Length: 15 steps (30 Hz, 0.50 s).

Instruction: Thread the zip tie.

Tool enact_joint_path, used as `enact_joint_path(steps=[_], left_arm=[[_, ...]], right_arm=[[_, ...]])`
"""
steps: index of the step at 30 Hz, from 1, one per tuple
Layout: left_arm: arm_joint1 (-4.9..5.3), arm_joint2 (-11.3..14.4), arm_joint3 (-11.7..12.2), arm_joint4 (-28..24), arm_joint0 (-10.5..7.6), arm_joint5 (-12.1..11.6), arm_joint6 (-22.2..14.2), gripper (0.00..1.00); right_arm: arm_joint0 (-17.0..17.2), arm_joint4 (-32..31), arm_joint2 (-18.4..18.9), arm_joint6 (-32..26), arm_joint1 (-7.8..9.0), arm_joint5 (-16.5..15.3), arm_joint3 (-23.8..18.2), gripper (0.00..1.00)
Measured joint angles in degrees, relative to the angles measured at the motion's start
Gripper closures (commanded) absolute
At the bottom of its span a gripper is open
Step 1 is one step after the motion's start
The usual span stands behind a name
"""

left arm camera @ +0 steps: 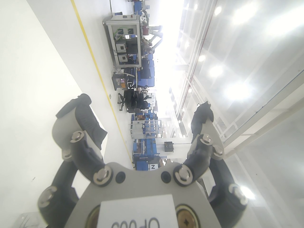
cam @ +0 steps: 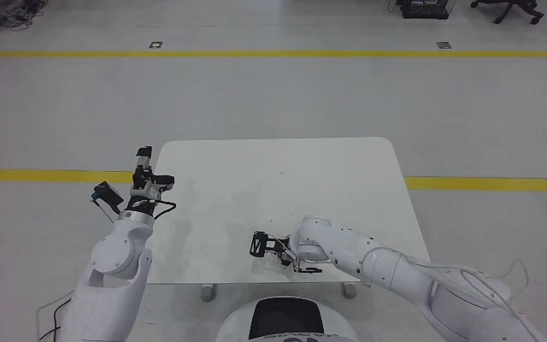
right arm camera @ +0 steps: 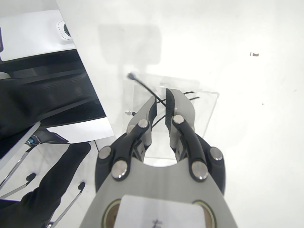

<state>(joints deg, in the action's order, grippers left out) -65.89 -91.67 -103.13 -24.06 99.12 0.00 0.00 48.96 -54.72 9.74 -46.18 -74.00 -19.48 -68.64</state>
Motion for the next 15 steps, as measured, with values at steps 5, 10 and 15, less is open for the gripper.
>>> enact_joint_path(steps=[5,10,15], left_arm=[[0.00,0.00,0.00,0.00,0.00,0.00,0.00,0.00],[0.00,0.00,0.00,0.00,0.00,0.00,0.00,0.00],[0.00,0.00,0.00,0.00,0.00,0.00,0.00,0.00]], right_arm=[[0.06,-0.37,0.00,0.58,0.36,0.00,-0.50,1.00],[0.05,-0.80,0.00,0.64,1.18,0.00,-1.78,1.00],[0.01,-1.18,0.00,0.85,2.56,0.00,-3.86,1.00]])
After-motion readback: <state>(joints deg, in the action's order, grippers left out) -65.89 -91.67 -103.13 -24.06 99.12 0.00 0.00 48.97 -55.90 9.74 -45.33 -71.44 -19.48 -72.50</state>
